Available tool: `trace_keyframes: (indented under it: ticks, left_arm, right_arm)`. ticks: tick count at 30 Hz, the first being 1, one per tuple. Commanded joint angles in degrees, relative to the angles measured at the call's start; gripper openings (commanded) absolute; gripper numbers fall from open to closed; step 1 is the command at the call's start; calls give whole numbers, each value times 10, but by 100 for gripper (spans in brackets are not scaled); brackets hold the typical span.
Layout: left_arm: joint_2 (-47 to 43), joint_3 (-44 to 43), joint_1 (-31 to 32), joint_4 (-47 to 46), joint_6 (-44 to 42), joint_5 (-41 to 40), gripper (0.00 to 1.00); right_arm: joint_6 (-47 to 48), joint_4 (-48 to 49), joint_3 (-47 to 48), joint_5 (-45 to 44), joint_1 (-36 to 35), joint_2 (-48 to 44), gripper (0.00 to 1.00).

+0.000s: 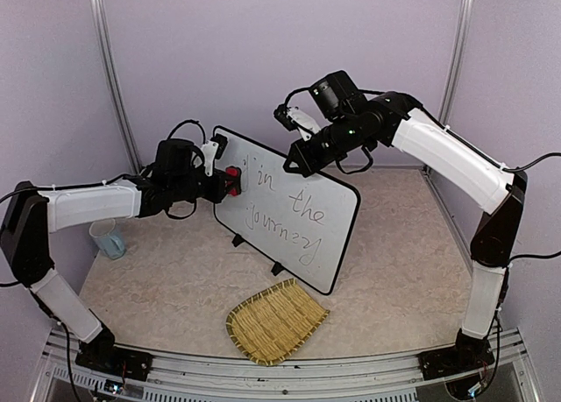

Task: Erase the whiteboard
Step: Erase the center of the whiteboard.

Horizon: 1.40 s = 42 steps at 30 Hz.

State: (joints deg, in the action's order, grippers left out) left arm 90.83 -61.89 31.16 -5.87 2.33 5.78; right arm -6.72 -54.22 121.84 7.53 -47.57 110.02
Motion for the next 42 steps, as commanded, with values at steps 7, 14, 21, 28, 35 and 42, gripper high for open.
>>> trace_keyframes:
  ticks: [7,14,21,28,35,42]
  left_arm:
    - [25,11,6,28,13,4,17]
    - [43,36,11,13,24,7,16]
    - [49,39,11,8,24,4,15]
    - [21,29,12,-9,25,17,15]
    - [-18,8,14,-18,19,8,16]
    - [-7,-45,14,16,6,4,16]
  right_arm:
    - [53,-36,-19,22,-18,7,0]
    - [52,-36,-20,23,-18,6,0]
    - [51,-36,-21,22,-20,6,0]
    - [51,-36,-20,22,-21,7,0]
    - [52,-36,-18,22,-21,8,0]
    - [52,-37,-17,23,-21,12,0]
